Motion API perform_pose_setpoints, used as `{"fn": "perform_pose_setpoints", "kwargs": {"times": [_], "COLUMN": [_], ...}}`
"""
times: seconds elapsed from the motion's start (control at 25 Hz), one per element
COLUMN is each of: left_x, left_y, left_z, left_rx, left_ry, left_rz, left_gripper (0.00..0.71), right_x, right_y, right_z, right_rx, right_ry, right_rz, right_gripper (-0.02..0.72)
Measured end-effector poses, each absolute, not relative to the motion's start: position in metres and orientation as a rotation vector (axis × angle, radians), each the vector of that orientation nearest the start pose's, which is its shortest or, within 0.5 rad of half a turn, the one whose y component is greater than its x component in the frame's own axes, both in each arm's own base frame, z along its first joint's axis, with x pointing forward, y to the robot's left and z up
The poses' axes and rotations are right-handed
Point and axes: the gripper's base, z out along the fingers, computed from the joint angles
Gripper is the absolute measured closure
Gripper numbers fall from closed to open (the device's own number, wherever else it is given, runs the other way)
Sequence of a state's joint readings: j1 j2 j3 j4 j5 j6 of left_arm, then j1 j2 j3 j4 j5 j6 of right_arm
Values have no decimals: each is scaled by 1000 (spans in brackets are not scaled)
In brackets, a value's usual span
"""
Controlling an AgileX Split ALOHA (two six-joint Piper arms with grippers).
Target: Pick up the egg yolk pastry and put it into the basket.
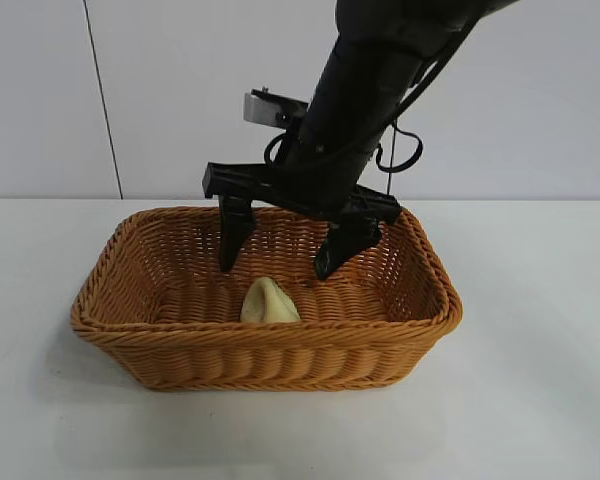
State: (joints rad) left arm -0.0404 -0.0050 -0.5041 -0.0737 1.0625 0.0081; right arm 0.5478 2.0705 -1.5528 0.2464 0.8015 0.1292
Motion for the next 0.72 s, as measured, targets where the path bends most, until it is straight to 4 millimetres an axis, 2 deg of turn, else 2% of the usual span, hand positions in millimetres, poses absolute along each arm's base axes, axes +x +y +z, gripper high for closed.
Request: {"fn": "perform_pose_setpoints", "kwargs": {"times": [0.16, 0.4, 0.56, 0.72], "left_x": [-7, -7, -7, -7], "left_y": [-6, -6, -6, -6], "left_z": [278, 278, 278, 278], "left_rx": [53, 53, 53, 53], "left_ry": [2036, 2036, 2036, 2036], "left_rz": [-108, -108, -108, -108], "left_gripper": [56, 56, 56, 56], "right_x": [372, 378, 386, 402], "right_y": [240, 225, 212, 180], "right_z": [220, 258, 265, 264], "right_rx": [-428, -489, -446, -331], "right_ry": [2827, 2846, 2836, 2855], "right_rz": [363, 65, 35, 19], "right_gripper": [53, 53, 53, 53]}}
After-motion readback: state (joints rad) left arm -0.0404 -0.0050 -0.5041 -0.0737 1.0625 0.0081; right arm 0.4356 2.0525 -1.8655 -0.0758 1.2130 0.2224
